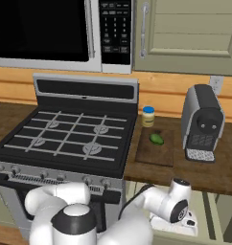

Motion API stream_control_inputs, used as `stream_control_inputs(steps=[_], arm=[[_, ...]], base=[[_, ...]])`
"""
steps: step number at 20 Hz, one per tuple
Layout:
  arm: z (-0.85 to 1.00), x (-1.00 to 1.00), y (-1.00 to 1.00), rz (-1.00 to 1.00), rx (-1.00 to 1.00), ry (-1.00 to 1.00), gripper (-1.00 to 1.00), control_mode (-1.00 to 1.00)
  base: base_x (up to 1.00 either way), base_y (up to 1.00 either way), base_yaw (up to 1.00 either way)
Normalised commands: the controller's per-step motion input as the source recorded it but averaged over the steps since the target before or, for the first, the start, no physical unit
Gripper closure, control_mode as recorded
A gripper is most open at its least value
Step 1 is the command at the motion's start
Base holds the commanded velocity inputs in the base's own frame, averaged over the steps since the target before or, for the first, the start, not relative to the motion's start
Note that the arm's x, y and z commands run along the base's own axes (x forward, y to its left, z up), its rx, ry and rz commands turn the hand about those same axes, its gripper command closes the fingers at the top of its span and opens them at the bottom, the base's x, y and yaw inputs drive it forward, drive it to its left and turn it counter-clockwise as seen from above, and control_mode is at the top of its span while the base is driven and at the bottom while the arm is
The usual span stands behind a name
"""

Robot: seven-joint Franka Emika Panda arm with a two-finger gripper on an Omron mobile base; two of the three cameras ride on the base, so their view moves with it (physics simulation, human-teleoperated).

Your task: Place the appropriate cutting tool for cutting the avocado skin on the cutting board.

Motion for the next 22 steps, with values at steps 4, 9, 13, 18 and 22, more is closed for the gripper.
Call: stream_control_inputs(steps=[4, 9, 13, 18, 22], arm=[[0.25, -0.83, 0.01, 0.0, 0.0, 0.07, -1.0, -1.0], [0.58, -0.41, 0.06, 0.0, -0.1, -0.01, -1.0, -1.0], [0.58, 0.27, 0.0, 0.03, -0.19, -0.08, -1.0, -1.0], [0.05, 0.47, 0.0, 0.1, -0.14, -0.15, -1.0, -1.0], [-0.29, 0.29, 0.0, 0.11, -0.07, -0.15, -1.0, -1.0]], base=[[0.0, 0.0, 0.0], [0.0, 0.0, 0.0], [0.0, 0.0, 0.0], [0.0, 0.0, 0.0], [0.0, 0.0, 0.0]])
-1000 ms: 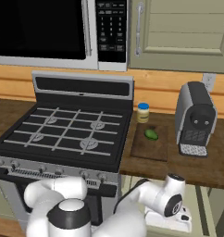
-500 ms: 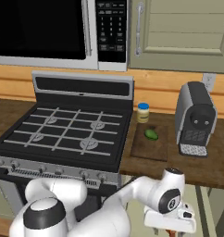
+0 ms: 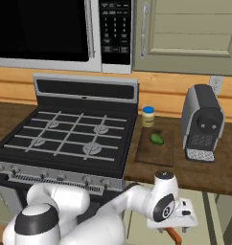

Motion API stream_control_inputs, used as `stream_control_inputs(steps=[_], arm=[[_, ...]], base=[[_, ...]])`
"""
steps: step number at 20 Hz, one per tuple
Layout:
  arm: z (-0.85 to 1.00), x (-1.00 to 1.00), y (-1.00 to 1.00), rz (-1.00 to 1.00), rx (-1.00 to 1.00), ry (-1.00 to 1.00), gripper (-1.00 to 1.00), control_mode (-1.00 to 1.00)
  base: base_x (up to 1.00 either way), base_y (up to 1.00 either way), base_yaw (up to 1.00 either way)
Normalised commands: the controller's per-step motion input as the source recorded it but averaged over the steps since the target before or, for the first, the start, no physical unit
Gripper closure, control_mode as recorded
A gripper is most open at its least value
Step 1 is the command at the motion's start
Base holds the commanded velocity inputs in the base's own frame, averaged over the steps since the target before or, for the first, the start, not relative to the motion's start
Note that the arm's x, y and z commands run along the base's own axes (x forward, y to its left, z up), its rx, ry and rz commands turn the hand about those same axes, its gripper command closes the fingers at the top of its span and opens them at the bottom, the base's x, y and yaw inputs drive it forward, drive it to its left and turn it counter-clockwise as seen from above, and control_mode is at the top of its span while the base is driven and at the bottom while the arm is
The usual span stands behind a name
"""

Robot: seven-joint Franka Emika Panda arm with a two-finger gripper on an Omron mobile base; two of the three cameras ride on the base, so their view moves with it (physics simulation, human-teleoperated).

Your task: Place the appropriate cutting tool for cutting the avocado skin on the cutting board.

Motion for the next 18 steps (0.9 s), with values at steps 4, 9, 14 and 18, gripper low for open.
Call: stream_control_inputs(steps=[4, 9, 14, 18], arm=[[-0.41, 0.05, 0.0, 0.11, 0.0, -0.04, -1.0, -1.0], [-0.13, 0.17, -0.1, 0.16, 0.07, 0.0, -1.0, -1.0], [0.0, 0.18, -0.31, 0.16, 0.12, 0.0, -1.0, -1.0], [0.0, 0.19, -0.18, 0.14, 0.13, 0.0, -1.0, -1.0]], base=[[0.0, 0.0, 0.0], [0.0, 0.0, 0.0], [0.0, 0.0, 0.0], [0.0, 0.0, 0.0]])
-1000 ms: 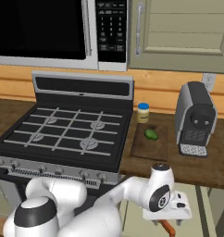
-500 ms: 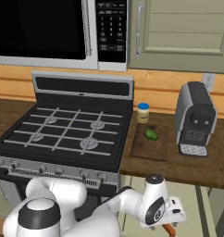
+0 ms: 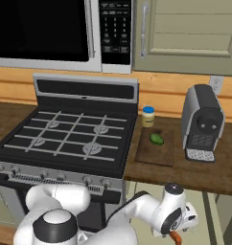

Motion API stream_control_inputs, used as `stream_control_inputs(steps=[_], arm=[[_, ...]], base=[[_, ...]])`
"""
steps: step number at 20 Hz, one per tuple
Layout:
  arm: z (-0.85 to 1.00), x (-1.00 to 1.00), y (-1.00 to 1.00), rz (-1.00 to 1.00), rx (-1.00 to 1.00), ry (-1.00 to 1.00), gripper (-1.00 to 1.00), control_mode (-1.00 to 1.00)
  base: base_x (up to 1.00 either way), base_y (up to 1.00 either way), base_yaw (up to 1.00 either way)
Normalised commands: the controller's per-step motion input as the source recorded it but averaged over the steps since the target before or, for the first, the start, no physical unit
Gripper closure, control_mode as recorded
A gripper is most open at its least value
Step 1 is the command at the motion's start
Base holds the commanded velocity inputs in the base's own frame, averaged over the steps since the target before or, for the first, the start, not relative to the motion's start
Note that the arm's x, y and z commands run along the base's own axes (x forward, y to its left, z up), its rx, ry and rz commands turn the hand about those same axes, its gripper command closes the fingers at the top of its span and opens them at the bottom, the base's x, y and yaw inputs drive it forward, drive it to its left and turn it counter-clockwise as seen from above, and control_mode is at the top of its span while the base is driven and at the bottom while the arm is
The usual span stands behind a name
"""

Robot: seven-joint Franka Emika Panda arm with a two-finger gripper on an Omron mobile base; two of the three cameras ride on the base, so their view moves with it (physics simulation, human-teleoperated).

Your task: Place the appropriate cutting tool for cutting the avocado skin on the cutting board.

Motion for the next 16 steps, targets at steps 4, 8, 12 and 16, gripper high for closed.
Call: stream_control_inputs(steps=[4, 8, 12, 16], arm=[[-0.03, 0.32, -0.03, 0.11, 0.12, 0.01, -1.0, -1.0], [-0.36, 0.2, 0.04, 0.03, 0.04, 0.02, -1.0, -1.0], [-0.41, 0.19, 0.05, 0.0, 0.0, 0.01, -1.0, -1.0], [-0.46, 0.2, 0.13, 0.0, 0.0, 0.05, -1.0, -1.0]], base=[[0.0, 0.0, 0.0], [0.0, 0.0, 0.0], [0.0, 0.0, 0.0], [0.0, 0.0, 0.0]])
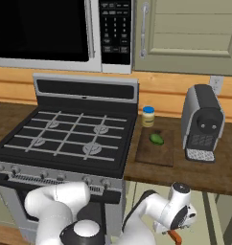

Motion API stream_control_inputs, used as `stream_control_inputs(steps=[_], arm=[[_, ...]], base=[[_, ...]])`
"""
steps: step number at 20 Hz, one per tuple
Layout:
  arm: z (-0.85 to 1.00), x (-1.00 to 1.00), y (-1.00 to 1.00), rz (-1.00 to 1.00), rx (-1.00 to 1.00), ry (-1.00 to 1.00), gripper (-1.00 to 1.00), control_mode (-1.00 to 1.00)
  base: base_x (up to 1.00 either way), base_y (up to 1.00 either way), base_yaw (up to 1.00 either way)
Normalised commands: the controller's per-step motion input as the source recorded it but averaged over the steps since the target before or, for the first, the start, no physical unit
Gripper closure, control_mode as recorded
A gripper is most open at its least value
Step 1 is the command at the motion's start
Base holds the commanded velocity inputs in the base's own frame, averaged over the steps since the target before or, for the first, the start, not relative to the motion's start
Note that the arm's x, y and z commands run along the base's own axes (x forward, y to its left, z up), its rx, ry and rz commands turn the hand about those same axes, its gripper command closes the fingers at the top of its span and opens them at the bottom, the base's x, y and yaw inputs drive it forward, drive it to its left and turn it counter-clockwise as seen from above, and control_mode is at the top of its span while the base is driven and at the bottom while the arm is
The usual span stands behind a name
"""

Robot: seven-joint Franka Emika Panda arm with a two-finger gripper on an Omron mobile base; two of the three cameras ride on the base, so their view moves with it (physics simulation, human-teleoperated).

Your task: Place the appropriate cutting tool for cutting the avocado skin on the cutting board.

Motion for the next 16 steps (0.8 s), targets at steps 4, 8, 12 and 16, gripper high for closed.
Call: stream_control_inputs(steps=[4, 8, 12, 16], arm=[[-0.59, 0.13, 0.19, 0.0, 0.0, 0.07, -1.0, -1.0], [-0.66, 0.0, 0.19, 0.0, 0.0, 0.04, 1.0, -1.0], [-0.38, 0.0, 0.05, 0.0, 0.0, 0.01, 1.0, -1.0], [-0.17, -0.06, 0.05, 0.0, 0.0, -0.01, 1.0, -1.0]], base=[[0.0, 0.0, 0.0], [0.0, 0.0, 0.0], [0.0, 0.0, 0.0], [0.0, 0.0, 0.0]])
